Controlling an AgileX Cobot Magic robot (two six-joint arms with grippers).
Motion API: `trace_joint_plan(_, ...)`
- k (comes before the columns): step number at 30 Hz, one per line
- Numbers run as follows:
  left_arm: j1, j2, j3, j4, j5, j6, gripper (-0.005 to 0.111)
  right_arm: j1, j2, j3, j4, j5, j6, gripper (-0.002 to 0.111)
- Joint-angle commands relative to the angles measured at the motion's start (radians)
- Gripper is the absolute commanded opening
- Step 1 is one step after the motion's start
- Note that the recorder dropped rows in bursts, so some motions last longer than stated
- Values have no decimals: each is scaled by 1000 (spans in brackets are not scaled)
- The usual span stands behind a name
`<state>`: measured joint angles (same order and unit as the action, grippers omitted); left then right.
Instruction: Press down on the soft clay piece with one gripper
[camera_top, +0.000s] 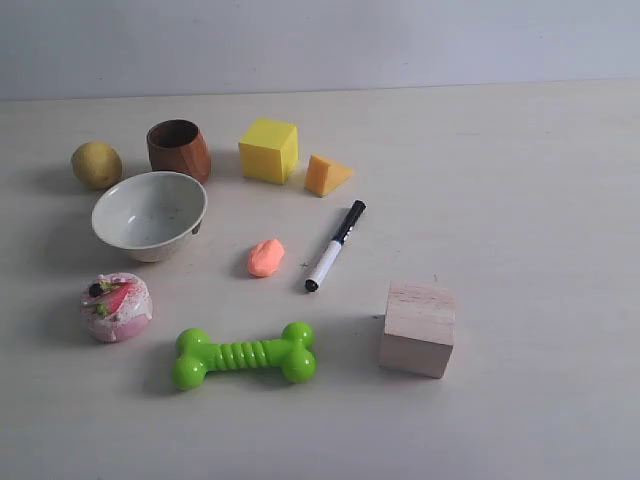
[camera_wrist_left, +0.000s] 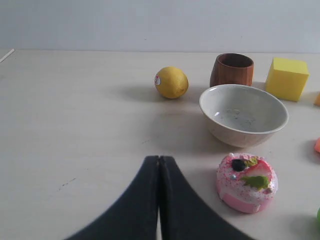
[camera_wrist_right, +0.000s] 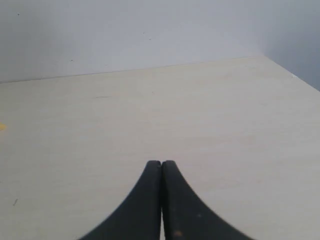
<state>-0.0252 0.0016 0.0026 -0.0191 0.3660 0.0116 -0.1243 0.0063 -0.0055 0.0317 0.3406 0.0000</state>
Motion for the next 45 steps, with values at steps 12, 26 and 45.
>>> trace_joint_plan(12,-5,-2,-3,-3,-11,0,0,-4,-6,6,4,-6,0,0)
trace_joint_plan(26,-5,-2,-3,-3,-11,0,0,-4,-6,6,-6,-645,0,0)
trace_joint_plan(45,-5,-2,-3,-3,-11,0,0,-4,123,-273,-511,-488,724,0)
